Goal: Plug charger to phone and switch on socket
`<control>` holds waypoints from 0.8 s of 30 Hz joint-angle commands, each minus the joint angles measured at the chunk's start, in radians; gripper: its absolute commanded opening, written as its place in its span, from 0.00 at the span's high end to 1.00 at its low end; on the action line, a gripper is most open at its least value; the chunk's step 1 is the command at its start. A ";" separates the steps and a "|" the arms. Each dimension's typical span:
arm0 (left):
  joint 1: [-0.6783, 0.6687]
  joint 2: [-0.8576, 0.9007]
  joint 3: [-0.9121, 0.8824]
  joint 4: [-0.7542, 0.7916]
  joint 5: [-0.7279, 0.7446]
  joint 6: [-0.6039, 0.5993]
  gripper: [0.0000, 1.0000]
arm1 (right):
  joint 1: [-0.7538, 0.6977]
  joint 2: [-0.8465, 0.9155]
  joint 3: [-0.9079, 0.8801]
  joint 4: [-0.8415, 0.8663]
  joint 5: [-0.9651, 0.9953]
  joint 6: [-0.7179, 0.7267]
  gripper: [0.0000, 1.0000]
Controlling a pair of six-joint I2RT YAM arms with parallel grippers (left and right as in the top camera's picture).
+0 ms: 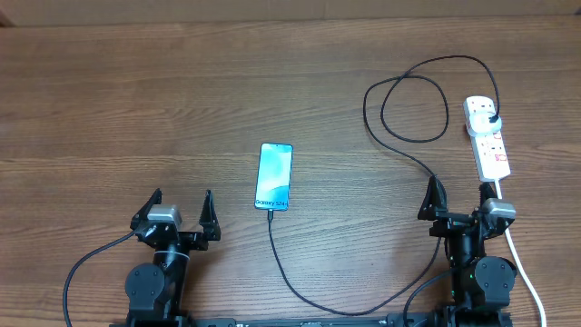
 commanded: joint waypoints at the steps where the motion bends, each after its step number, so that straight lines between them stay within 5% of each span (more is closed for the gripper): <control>1: 0.000 -0.008 -0.008 0.001 -0.017 0.040 0.00 | 0.003 -0.012 -0.011 0.003 0.002 -0.008 0.00; 24: 0.000 -0.007 -0.008 0.003 -0.018 0.053 0.01 | 0.003 -0.012 -0.011 0.003 0.002 -0.008 0.00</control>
